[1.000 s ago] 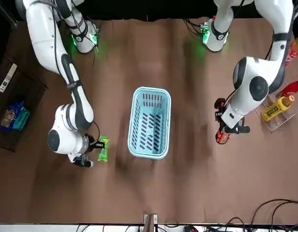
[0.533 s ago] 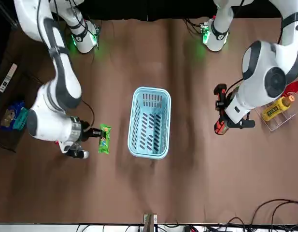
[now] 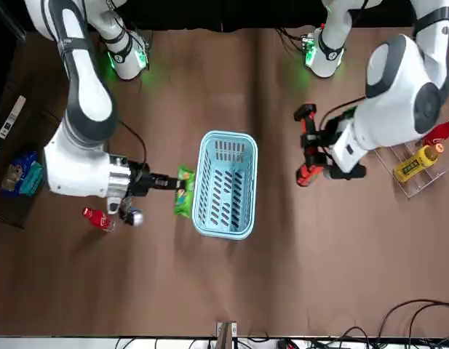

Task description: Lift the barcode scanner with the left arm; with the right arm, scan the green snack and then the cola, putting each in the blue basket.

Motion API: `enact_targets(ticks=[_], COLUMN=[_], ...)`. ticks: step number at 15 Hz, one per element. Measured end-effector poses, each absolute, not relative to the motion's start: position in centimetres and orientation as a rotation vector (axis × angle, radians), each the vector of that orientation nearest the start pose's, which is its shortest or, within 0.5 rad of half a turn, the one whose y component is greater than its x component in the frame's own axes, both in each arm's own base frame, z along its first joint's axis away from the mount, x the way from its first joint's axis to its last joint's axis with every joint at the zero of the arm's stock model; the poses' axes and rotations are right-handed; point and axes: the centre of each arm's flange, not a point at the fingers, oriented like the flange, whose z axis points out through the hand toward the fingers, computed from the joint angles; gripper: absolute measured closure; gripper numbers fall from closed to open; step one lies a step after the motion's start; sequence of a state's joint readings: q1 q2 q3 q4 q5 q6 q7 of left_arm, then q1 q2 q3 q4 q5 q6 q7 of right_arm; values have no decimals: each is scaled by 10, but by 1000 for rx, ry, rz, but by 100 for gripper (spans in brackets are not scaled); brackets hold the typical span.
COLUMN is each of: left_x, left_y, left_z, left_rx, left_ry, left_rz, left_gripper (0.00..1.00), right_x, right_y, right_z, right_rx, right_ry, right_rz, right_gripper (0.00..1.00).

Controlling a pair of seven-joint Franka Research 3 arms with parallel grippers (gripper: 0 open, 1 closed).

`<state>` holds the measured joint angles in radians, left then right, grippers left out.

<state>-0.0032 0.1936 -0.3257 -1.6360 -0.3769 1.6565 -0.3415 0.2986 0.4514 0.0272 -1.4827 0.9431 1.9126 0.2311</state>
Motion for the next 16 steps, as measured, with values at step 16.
enact_targets(ticks=[16], left_x=[574], left_y=[-292], left_z=[537], left_rx=[-3921], left_ry=[-330], left_rz=[959], left_gripper=[66], right_x=[621], right_y=[356], right_z=[438], right_rx=[-2022], right_ry=[364], right_rz=[374], right_gripper=[83])
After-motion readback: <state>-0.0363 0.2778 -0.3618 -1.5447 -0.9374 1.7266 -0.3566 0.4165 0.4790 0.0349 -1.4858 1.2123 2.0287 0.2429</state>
